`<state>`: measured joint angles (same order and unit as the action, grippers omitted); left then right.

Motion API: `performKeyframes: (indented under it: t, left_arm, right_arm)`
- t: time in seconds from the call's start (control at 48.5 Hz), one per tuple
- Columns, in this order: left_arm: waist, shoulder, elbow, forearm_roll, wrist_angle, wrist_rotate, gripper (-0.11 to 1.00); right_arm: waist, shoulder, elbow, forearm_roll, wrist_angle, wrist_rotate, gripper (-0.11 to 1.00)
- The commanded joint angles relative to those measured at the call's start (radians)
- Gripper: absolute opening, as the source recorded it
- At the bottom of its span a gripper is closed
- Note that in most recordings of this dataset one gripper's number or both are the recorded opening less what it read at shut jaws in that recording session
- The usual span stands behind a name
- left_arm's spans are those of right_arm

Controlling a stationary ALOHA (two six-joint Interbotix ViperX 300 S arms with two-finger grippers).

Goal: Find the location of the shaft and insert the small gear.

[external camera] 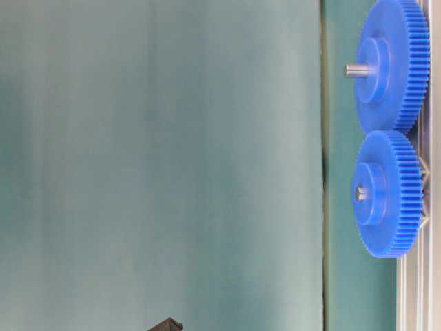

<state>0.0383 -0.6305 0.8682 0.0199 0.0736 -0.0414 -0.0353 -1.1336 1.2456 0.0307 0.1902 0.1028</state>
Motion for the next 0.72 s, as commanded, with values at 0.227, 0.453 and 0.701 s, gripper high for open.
performKeyframes:
  t: [0.227, 0.453, 0.701]
  left_arm:
    - [-0.003, -0.005, -0.009, 0.002, -0.005, -0.002, 0.18]
    - [-0.003, -0.003, -0.009, 0.002, -0.005, -0.002, 0.18]
    - [-0.002, -0.003, 0.000, 0.003, -0.005, -0.002, 0.18]
  right_arm:
    - [-0.002, 0.008, -0.011, 0.002, -0.009, 0.009, 0.06]
    - [-0.002, 0.008, -0.011, 0.002, -0.009, 0.009, 0.06]
    - [-0.002, 0.009, -0.009, 0.002, -0.009, 0.008, 0.06]
